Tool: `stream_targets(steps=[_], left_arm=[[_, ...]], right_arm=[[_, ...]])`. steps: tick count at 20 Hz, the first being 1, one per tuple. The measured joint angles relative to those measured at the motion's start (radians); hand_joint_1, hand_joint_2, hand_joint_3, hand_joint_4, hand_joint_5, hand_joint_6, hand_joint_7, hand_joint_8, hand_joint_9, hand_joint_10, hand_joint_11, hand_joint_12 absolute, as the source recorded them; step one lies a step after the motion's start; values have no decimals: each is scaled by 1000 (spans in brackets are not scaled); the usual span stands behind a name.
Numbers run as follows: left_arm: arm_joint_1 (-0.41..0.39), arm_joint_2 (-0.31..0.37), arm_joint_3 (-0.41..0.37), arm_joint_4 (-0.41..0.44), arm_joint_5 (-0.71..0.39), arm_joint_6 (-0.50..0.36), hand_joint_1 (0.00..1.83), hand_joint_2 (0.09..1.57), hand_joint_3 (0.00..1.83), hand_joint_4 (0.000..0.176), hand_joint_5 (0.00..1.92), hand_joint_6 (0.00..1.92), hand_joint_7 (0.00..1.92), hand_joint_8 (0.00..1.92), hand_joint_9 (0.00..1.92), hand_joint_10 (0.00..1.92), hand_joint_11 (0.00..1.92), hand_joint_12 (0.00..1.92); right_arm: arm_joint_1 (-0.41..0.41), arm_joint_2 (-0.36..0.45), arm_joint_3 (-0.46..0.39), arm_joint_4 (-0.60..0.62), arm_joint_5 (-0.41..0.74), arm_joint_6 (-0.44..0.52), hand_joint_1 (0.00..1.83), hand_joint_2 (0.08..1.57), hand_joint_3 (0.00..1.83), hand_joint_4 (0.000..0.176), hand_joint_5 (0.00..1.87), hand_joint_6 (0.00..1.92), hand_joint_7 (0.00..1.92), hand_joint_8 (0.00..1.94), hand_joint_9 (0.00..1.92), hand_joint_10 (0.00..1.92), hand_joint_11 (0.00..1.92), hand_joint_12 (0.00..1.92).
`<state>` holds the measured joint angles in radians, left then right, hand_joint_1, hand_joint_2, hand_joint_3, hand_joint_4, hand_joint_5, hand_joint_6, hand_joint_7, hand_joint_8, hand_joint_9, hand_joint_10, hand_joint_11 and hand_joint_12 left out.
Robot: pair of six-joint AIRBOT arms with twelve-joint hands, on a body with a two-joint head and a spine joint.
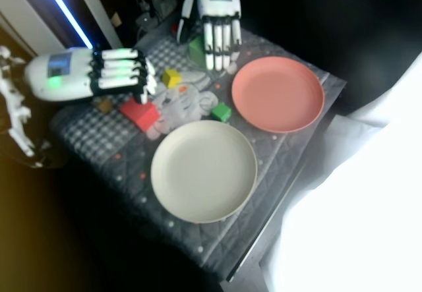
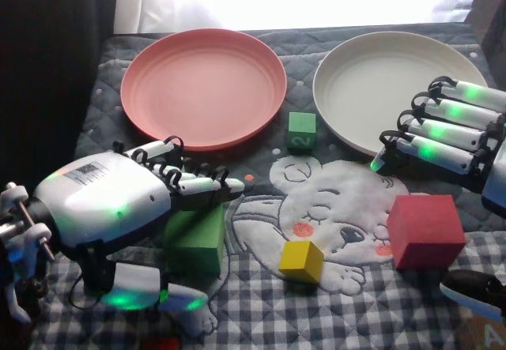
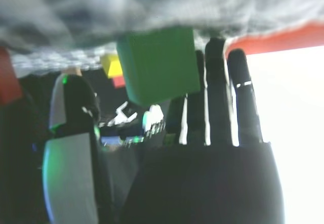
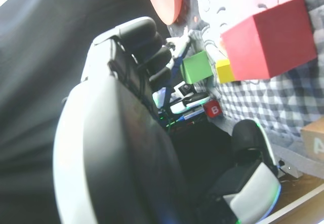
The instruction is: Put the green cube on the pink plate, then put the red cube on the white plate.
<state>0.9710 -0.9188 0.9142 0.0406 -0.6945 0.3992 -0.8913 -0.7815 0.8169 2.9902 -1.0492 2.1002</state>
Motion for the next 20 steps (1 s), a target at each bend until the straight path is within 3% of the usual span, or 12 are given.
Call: stream_targets(steps=[1,2,3,5,6,7,9,12,13,15,18,20], left_arm=[[-4,-2,6,-1,-11,-3,1252,1231,3,0,613,1032,756,1127,826,1281,613,1489],[-4,-2,10,-3,-21,-4,1315,1259,1,0,579,1236,695,1428,792,1553,652,1629],[-4,-2,10,-11,-26,-6,1313,1270,1,0,559,1350,669,1471,776,1592,635,1646],[-6,-2,15,-19,-33,-3,1308,1286,1,0,539,1381,652,1503,745,1666,626,1775],[-8,-2,24,-33,-52,-2,1167,1294,0,0,584,1418,717,1524,709,1504,646,1813],[-12,-2,26,-58,-77,0,1136,1305,1,0,586,1412,712,1584,675,1498,608,1857],[-32,7,30,-79,-153,0,1171,1295,1,0,576,1356,757,1577,726,1439,677,1802],[-72,20,30,-102,-256,0,1171,1299,0,0,558,1374,761,1575,755,1455,729,1796],[-87,22,34,-116,-283,0,1182,1279,0,0,581,1362,798,1504,784,1366,728,1736],[-147,1,97,-150,-295,0,1203,1236,2,0,655,1334,847,1341,747,1243,631,1605],[-214,-28,157,-169,-238,1,1193,1233,0,0,673,1280,864,1364,787,1126,639,1614],[-260,-49,187,-166,-194,0,1167,1239,1,0,685,1298,828,1374,715,1083,502,1637]], right_arm=[[0,0,0,0,1,0,798,498,785,0,62,1073,216,947,98,1150,0,1704],[0,0,0,0,1,0,810,502,780,0,64,1068,225,948,103,1147,0,1701],[0,0,0,0,0,0,817,512,774,0,58,1091,221,985,101,1175,0,1724],[0,-4,3,1,1,0,792,512,792,0,55,1107,223,1008,115,1184,0,1739],[0,-5,3,0,1,0,789,511,801,0,46,1135,220,1033,111,1207,0,1757],[0,-5,3,-1,1,0,743,529,840,0,15,1099,190,1053,64,1256,0,1758],[0,-5,3,0,0,0,666,560,848,0,0,980,132,1069,3,1269,0,1694],[-5,-5,4,0,-3,0,662,559,846,0,0,985,120,1080,0,1252,0,1673],[-6,-5,6,0,-2,0,676,554,856,0,8,1008,127,1087,0,1289,0,1701],[-6,-13,8,0,0,0,687,511,936,0,0,1102,114,1124,0,1330,0,1790],[-6,-14,8,0,0,0,677,509,937,0,9,1112,132,1136,12,1341,0,1790],[-6,-15,10,0,0,0,675,516,933,0,25,1105,152,1126,37,1338,0,1768]])
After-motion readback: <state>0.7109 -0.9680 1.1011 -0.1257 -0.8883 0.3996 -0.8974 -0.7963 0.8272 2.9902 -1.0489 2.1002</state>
